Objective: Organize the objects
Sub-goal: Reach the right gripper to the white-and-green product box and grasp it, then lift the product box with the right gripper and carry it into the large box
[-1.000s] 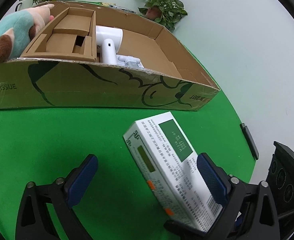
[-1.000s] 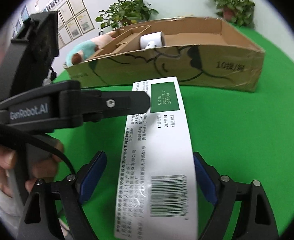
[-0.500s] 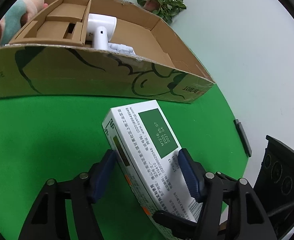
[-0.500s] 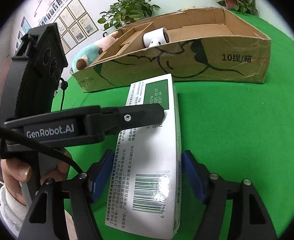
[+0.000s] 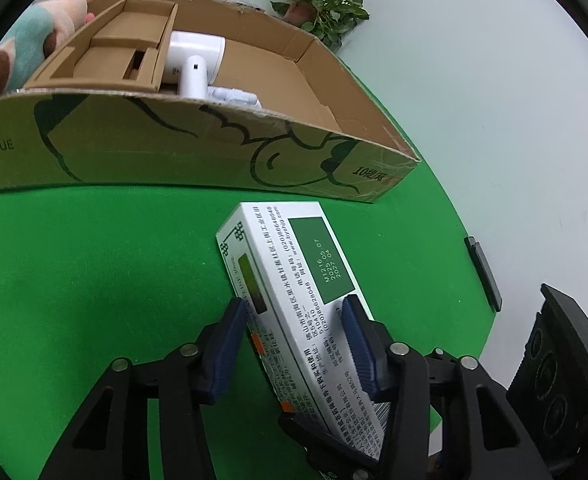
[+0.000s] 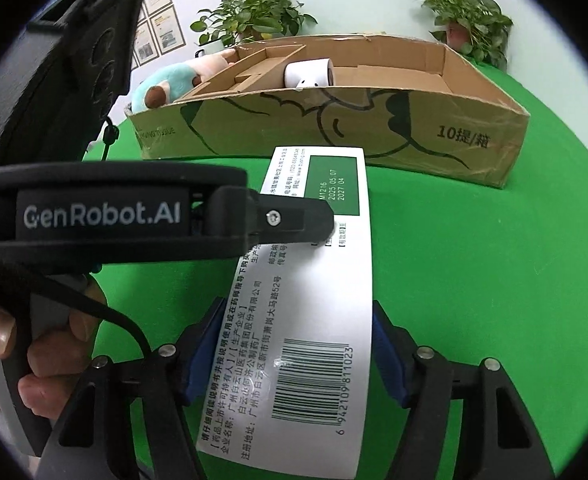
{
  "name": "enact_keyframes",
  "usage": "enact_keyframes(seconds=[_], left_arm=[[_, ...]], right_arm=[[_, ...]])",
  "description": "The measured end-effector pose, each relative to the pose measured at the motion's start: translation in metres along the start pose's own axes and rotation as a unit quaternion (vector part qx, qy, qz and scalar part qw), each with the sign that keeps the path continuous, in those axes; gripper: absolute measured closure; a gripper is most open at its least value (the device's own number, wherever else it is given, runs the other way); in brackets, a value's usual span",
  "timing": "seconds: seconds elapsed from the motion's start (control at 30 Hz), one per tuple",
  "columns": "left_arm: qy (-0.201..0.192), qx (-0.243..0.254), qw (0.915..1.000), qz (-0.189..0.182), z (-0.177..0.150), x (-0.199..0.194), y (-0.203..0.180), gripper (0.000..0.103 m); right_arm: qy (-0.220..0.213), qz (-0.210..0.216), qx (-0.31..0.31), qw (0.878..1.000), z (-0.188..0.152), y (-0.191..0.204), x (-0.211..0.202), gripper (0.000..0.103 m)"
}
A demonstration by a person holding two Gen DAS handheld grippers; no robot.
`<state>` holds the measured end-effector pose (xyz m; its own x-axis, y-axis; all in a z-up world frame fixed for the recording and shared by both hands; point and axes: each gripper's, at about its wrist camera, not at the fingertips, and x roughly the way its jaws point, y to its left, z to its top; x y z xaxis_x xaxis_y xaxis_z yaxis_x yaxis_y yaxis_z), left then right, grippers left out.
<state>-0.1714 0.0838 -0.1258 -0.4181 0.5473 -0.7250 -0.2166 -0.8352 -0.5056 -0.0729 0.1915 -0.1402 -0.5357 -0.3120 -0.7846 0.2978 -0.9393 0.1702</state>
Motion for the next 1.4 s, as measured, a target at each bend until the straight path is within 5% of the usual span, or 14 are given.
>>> enact_keyframes(seconds=[0.13, 0.3, 0.4, 0.47, 0.57, 0.73, 1.03, 1.4], left_arm=[[-0.012, 0.024, 0.9995, 0.016, 0.001, -0.007, -0.016, 0.079], [-0.016, 0.034, 0.9990, 0.024, 0.003, -0.013, -0.025, 0.082], [-0.009, 0.021, 0.9995, 0.020, 0.003, -0.013, -0.024, 0.079], [0.006, -0.002, 1.0000, 0.003, 0.001, -0.012, -0.014, 0.061], [0.017, -0.027, 0.9993, -0.021, -0.002, -0.007, -0.005, 0.047], [0.025, -0.037, 0.9979, -0.047, -0.006, -0.005, -0.001, 0.049], [-0.012, -0.007, 0.9987, -0.050, -0.001, -0.030, -0.017, 0.058], [-0.077, 0.040, 0.9950, -0.049, 0.048, -0.075, -0.048, 0.058]], right_arm=[[0.002, 0.009, 0.042, 0.999, 0.000, -0.010, -0.004, 0.037], [0.000, 0.027, 0.068, 0.997, 0.000, -0.014, -0.009, 0.038], [0.001, 0.040, 0.082, 0.996, 0.001, -0.018, -0.010, 0.038], [0.001, 0.043, 0.091, 0.995, 0.002, -0.020, -0.011, 0.039], [-0.003, 0.062, 0.100, 0.993, 0.001, -0.020, -0.015, 0.039], [0.000, 0.085, 0.097, 0.992, -0.002, -0.011, -0.016, 0.039], [-0.019, 0.055, 0.053, 0.997, 0.004, 0.007, -0.026, 0.041], [-0.086, 0.040, 0.012, 0.995, 0.051, 0.010, -0.055, 0.042]])
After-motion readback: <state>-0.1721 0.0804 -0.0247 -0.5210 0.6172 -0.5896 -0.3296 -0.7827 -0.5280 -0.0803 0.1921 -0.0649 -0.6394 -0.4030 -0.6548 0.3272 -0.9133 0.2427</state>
